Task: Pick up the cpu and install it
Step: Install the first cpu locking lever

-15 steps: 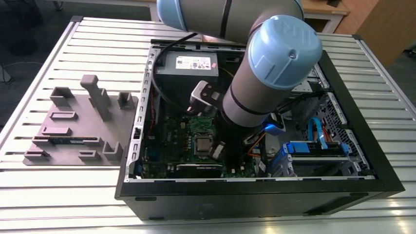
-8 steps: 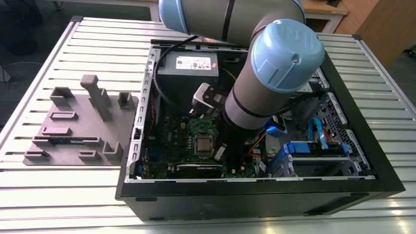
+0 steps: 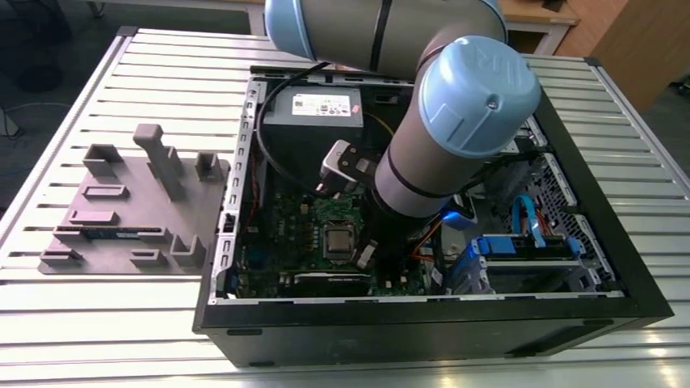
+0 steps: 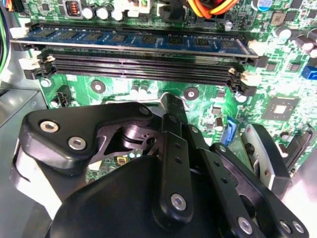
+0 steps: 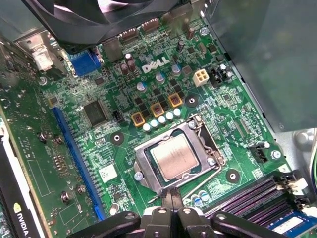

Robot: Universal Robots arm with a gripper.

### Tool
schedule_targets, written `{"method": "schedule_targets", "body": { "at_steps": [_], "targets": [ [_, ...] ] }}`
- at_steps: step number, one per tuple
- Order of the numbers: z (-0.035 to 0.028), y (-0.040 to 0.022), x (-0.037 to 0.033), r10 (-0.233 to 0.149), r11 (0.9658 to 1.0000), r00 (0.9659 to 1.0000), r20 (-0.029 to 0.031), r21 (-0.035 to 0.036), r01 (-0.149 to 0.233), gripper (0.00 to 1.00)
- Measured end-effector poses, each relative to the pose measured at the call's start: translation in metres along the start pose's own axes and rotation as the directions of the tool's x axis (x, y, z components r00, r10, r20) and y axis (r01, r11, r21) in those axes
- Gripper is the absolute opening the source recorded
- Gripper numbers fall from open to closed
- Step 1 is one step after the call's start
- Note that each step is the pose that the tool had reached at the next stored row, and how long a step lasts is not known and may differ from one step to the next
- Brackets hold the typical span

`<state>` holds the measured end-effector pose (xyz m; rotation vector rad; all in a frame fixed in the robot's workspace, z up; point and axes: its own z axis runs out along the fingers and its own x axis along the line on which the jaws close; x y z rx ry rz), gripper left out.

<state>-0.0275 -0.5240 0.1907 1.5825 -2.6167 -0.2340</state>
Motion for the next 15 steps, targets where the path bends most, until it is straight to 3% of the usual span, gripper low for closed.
{"method": "schedule_targets", "body": {
  "at_steps": [6, 15],
  "targets": [
    [0.0031, -0.001, 0.0008, 0.0, 1.0, 1.0, 0.0006, -0.0004, 0.0, 0.11],
    [0.0052, -0.001, 0.003, -0.001, 1.0, 1.0, 0.0064, -0.0023, 0.001, 0.11]
  ]
}}
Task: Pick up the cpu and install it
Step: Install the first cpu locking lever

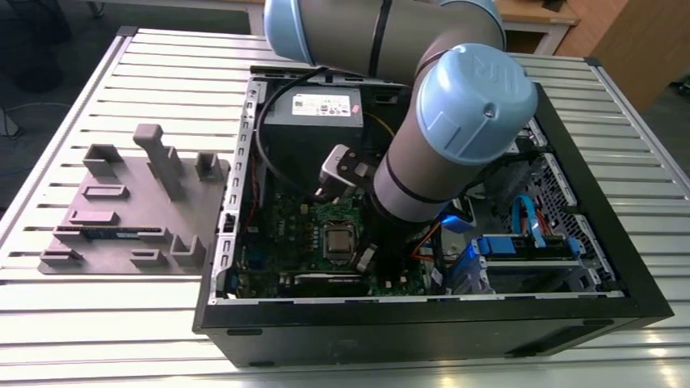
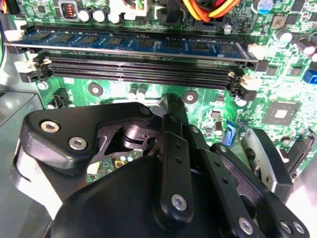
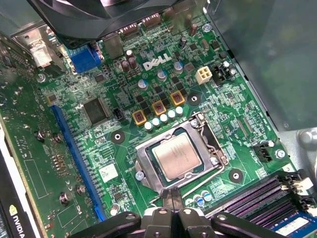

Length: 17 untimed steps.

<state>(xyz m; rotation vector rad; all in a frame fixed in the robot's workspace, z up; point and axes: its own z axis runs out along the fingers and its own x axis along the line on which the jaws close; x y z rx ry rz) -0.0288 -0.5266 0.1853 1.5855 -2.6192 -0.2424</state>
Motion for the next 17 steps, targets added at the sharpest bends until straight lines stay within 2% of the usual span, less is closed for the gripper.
{"method": "schedule_targets", "body": {
  "at_steps": [6, 9, 17],
  "targets": [
    [0.0, -0.0002, 0.0013, 0.0, 1.0, 1.0, 0.0023, -0.0009, 0.0, 0.11],
    [0.0, -0.0007, 0.0024, -0.001, 1.0, 1.0, 0.0053, -0.0024, 0.001, 0.11],
    [-0.0007, -0.0031, 0.0073, -0.001, 1.0, 1.0, 0.0061, -0.0027, 0.001, 0.11]
  ]
}}
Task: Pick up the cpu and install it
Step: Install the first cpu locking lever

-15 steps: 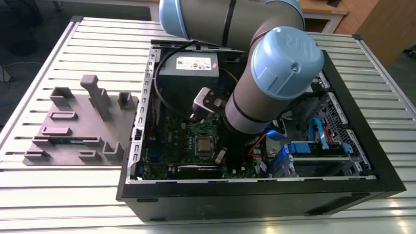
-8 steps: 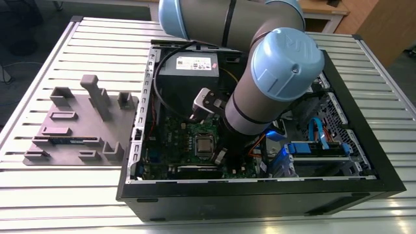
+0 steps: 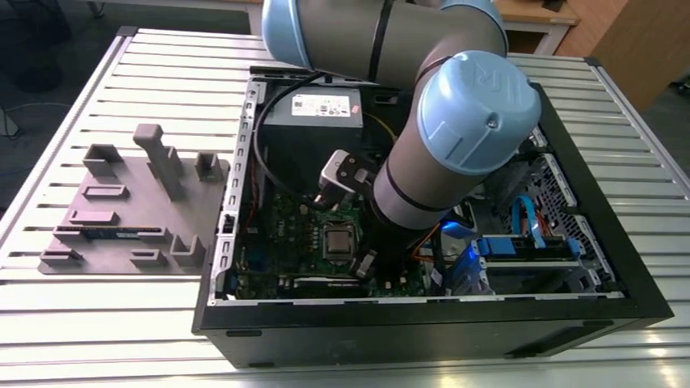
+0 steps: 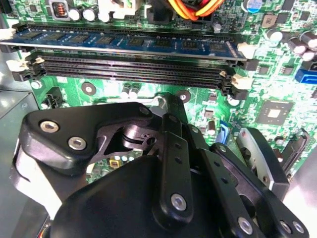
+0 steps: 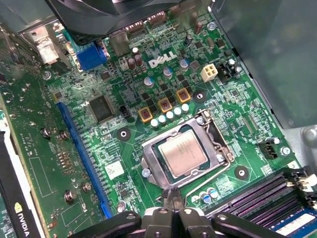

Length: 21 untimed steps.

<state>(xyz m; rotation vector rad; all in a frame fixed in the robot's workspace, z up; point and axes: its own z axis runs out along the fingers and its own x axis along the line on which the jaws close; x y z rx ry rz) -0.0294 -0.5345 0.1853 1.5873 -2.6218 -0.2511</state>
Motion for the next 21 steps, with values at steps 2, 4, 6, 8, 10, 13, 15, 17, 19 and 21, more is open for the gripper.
{"method": "schedule_targets", "body": {
  "at_steps": [2, 4, 6, 8, 10, 13, 15, 17, 19, 21],
  "targets": [
    [-0.0001, 0.0005, 0.0003, -0.001, 1.0, 1.0, 0.0034, -0.0019, 0.001, 0.11],
    [-0.0012, 0.0011, 0.0003, -0.001, 1.0, 1.0, 0.0048, -0.0025, 0.001, 0.11],
    [-0.0044, 0.0018, 0.0002, -0.001, 1.0, 1.0, 0.005, -0.0027, 0.001, 0.11],
    [-0.0087, 0.0026, 0.0002, 0.0, 1.0, 1.0, 0.0047, -0.0024, 0.0, 0.11],
    [-0.0103, 0.0027, 0.0001, -0.001, 1.0, 1.0, 0.0044, -0.0023, 0.001, 0.11],
    [-0.0105, 0.0027, 0.0001, -0.001, 1.0, 1.0, 0.0044, -0.0024, 0.001, 0.11],
    [-0.0105, 0.0027, 0.0001, -0.001, 1.0, 1.0, 0.0044, -0.002, 0.001, 0.11],
    [-0.0104, 0.0029, -0.0004, -0.001, 1.0, 1.0, 0.0043, -0.0014, 0.001, 0.11],
    [-0.01, 0.0044, -0.0025, 0.0, 1.0, 1.0, 0.0047, -0.0013, 0.0, 0.11],
    [-0.0097, 0.0064, -0.0052, 0.001, 1.0, 1.0, 0.005, -0.0011, -0.001, 0.11]
  ]
}}
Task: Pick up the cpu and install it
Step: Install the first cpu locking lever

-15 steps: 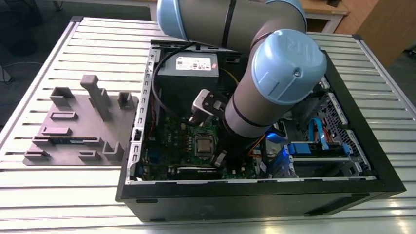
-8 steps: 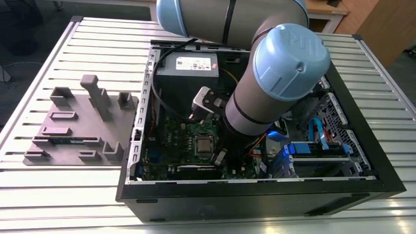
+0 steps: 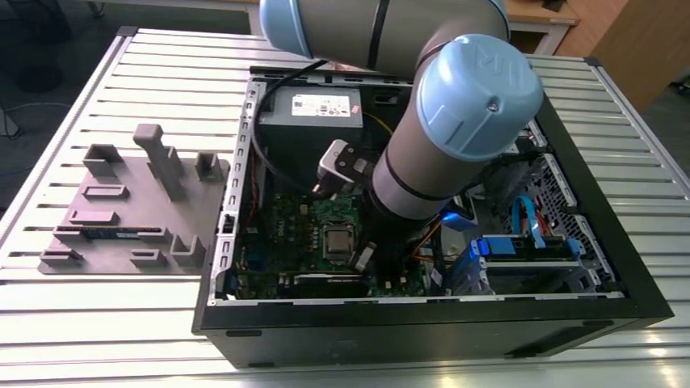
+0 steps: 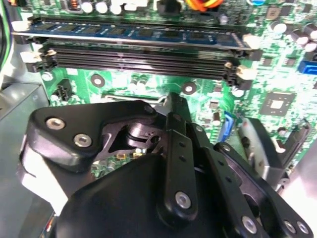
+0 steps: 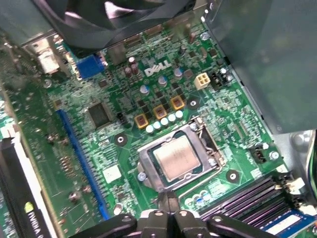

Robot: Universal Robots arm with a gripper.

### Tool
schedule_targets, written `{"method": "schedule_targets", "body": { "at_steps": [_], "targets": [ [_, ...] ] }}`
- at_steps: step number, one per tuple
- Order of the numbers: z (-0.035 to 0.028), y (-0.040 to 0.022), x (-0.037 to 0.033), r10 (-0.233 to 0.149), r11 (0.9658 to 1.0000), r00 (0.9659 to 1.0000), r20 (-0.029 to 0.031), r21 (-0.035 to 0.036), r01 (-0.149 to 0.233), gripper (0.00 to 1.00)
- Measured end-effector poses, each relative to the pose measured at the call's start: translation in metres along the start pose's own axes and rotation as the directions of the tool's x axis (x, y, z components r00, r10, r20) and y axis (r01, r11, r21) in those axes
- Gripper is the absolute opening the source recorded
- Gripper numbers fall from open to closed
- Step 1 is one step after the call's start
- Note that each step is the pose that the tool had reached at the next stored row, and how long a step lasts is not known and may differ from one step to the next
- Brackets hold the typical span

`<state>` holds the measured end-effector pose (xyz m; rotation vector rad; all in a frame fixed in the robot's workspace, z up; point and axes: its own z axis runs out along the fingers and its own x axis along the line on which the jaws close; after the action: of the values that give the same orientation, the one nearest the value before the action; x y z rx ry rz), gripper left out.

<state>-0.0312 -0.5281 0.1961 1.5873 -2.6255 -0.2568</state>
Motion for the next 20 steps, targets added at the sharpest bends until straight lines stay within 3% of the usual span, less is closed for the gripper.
{"method": "schedule_targets", "body": {
  "at_steps": [11, 20],
  "targets": [
    [0.0011, 0.0111, -0.0022, 0.001, 1.0, 1.0, 0.0023, 0.0033, -0.001, 0.11],
    [0.0029, 0.0097, -0.0033, 0.003, 1.0, 1.0, 0.0034, 0.0054, -0.003, 0.11]
  ]
}}
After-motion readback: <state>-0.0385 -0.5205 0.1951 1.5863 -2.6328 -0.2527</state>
